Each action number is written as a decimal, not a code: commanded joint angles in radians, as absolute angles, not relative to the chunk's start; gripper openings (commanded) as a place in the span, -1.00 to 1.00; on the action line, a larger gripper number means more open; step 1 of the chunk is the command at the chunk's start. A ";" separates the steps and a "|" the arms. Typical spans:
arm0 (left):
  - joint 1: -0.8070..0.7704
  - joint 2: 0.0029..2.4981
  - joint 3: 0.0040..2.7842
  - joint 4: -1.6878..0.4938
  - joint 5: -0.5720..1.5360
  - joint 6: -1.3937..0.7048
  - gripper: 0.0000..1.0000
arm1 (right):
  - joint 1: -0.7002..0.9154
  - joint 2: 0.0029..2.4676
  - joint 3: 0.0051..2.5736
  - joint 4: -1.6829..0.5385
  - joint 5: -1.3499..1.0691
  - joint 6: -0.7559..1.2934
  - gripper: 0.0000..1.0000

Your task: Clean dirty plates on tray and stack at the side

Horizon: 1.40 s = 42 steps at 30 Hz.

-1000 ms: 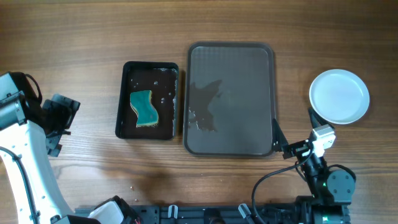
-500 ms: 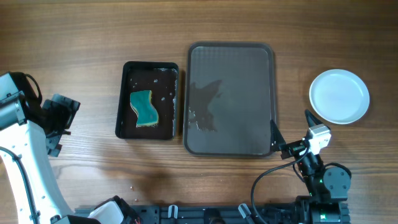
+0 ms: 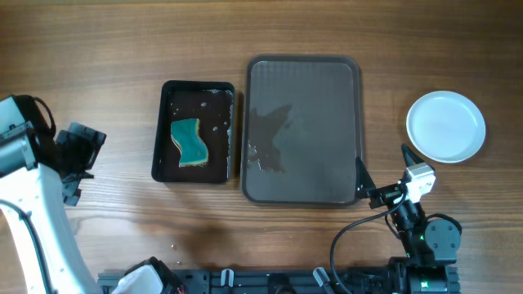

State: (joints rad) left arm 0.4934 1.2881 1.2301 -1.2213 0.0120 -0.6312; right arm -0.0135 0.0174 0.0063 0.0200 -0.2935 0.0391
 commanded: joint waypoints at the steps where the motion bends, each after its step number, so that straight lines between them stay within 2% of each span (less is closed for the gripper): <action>1: 0.485 1.153 1.244 -1.233 0.046 -0.637 1.00 | -0.007 0.014 0.005 0.023 -0.280 0.027 0.99; 5: 0.445 1.029 1.244 -1.124 0.142 -0.517 1.00 | -0.007 0.014 0.005 0.023 -0.280 0.026 0.99; 10: 0.344 0.924 1.244 -0.997 0.148 -0.410 1.00 | -0.007 0.014 0.005 0.023 -0.280 0.026 0.99; 14: 0.201 0.862 1.234 -0.866 0.141 -0.264 1.00 | -0.007 0.014 0.005 0.023 -0.280 0.027 0.99; 17: 0.118 0.776 1.154 -0.711 0.111 -0.264 1.00 | -0.007 0.014 0.005 0.023 -0.280 0.026 0.99; 27: 0.034 0.405 0.618 -0.265 0.115 -0.354 1.00 | -0.007 0.014 0.005 0.023 -0.280 0.026 1.00; 32: 0.035 0.197 0.371 -0.148 0.115 -0.452 1.00 | -0.007 0.014 0.005 0.023 -0.280 0.026 1.00; 37: 0.035 0.038 0.221 -0.084 0.114 -0.454 1.00 | -0.007 0.014 0.005 0.023 -0.280 0.027 1.00; 42: -0.005 0.003 0.146 -0.063 0.012 -0.453 1.00 | -0.007 0.014 0.005 0.023 -0.280 0.026 1.00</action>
